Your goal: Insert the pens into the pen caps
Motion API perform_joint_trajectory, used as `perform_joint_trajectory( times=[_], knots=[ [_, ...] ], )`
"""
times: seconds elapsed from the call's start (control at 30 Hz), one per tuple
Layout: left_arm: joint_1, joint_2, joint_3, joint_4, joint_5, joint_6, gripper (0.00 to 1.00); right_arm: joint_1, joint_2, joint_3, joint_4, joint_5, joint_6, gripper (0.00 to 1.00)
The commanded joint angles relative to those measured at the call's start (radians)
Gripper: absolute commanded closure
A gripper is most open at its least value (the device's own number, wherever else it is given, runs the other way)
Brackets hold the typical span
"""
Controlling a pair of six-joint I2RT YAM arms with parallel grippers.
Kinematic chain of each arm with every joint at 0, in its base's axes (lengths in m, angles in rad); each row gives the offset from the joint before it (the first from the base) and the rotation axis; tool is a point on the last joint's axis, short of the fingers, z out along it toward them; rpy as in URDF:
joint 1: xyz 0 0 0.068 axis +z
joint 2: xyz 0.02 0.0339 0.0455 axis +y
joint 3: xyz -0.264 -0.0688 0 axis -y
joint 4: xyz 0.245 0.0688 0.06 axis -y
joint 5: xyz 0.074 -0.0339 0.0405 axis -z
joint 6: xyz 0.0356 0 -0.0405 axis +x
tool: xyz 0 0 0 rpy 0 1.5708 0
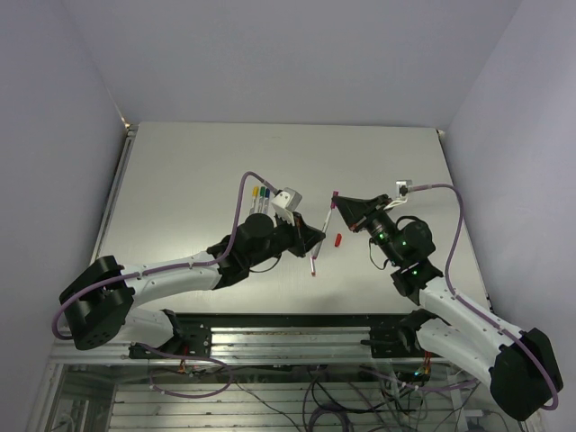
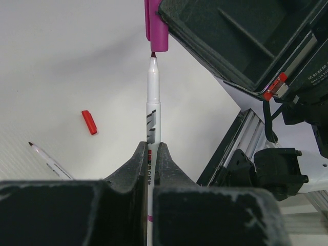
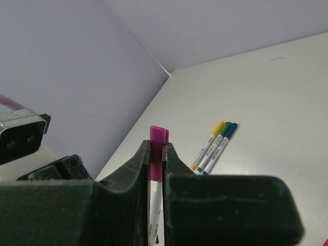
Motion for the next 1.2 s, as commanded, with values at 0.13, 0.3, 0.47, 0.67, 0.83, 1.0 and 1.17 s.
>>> perform_joint_trajectory(
  times=[0.13, 0.3, 0.47, 0.67, 0.83, 1.0, 1.17],
  knots=[
    [0.002, -0.003, -0.004, 0.053, -0.013, -0.010, 0.93, 0.030, 0.003, -0.027, 0.046, 0.015, 0.002, 1.00],
    [0.003, -0.009, -0.011, 0.058, -0.014, -0.015, 0.93, 0.044, 0.010, -0.026, 0.044, 0.025, -0.004, 1.00],
    [0.002, -0.032, -0.027, 0.064, -0.031, -0.017, 0.93, 0.053, 0.007, -0.027, 0.038, 0.035, -0.015, 1.00],
    [0.003, -0.049, -0.039, 0.061, -0.044, -0.016, 0.93, 0.058, 0.000, -0.033, 0.039, 0.041, -0.019, 1.00],
    [0.003, -0.052, -0.045, 0.060, -0.039, -0.019, 0.93, 0.060, -0.004, -0.025, 0.031, 0.049, -0.033, 1.00],
    [0.003, -0.045, -0.053, 0.057, -0.021, -0.031, 0.93, 0.060, -0.006, -0.015, 0.029, 0.057, -0.045, 1.00],
    [0.003, -0.034, -0.063, 0.065, -0.006, -0.040, 0.93, 0.062, -0.009, -0.014, 0.033, 0.065, -0.051, 1.00]
  ],
)
